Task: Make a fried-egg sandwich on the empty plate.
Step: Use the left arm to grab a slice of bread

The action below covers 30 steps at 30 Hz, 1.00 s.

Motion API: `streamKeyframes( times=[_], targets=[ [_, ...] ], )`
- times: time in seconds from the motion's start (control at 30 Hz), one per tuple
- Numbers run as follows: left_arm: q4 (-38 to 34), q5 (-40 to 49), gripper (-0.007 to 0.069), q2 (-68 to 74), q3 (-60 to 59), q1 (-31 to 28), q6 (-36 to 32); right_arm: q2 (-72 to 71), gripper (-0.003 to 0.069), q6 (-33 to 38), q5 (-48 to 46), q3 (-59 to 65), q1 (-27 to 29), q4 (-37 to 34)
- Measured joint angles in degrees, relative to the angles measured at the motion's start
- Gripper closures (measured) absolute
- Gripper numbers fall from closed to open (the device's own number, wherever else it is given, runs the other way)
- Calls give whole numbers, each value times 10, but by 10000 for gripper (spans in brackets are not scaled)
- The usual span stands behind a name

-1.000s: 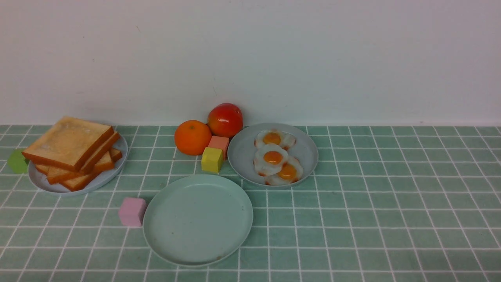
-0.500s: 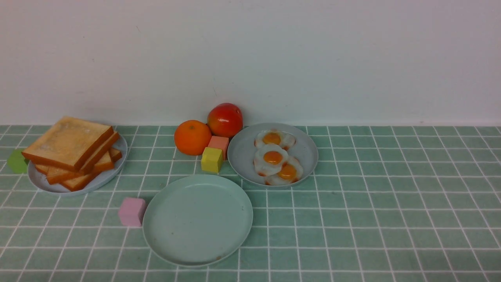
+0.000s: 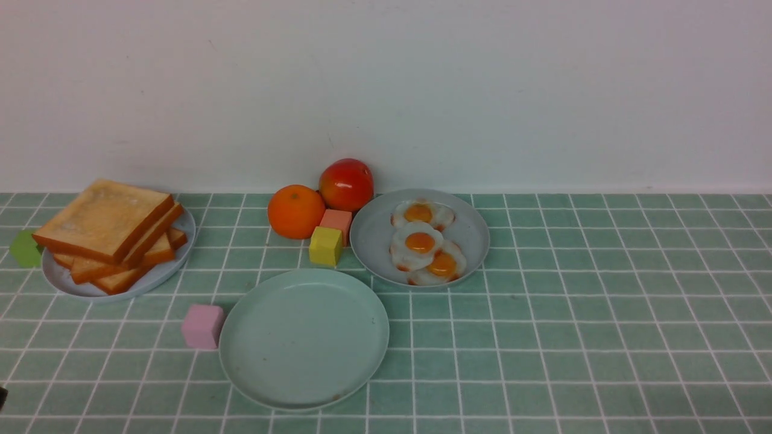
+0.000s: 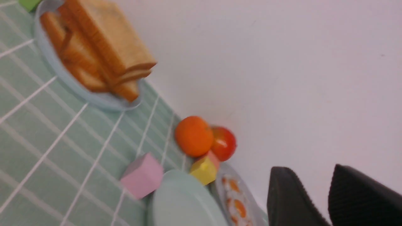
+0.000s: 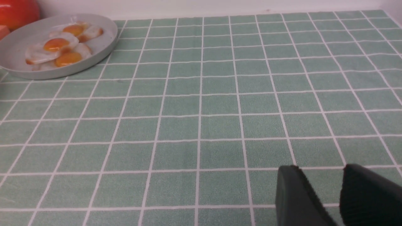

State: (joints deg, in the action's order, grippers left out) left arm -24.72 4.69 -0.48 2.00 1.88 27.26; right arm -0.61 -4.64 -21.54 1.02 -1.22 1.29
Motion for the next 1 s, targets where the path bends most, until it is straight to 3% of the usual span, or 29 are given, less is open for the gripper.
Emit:
streamKeyframes(
  times=[0.1,0.2,0.27,0.37,0.57,0.67,0.7,0.8,0.9,1.0],
  targets=[
    [16,55,528,35,65,0,-37,0,419,0,0,0,0,0],
    [34,164,629,113,146,0,-112,0,419,-3,10,1,0,-3],
    [41,222,638,167,194,0,-155,0,419,-16,24,3,0,-20],
    [47,353,638,281,294,1,-251,0,419,-78,90,5,0,-108],
    [75,403,638,430,387,40,-295,0,419,-130,184,2,0,-210],
    [109,393,638,493,414,56,-298,2,442,-132,119,-38,-1,-217],
    [124,383,638,524,427,59,-298,11,466,-119,58,-84,-6,-216],
    [146,369,638,579,452,61,-298,51,522,-66,-38,-167,-21,-214],
    [189,348,638,687,516,61,-296,151,613,36,-214,-323,-50,-212],
    [229,342,638,769,572,61,-280,238,658,92,-339,-432,-57,-210]
  ],
)
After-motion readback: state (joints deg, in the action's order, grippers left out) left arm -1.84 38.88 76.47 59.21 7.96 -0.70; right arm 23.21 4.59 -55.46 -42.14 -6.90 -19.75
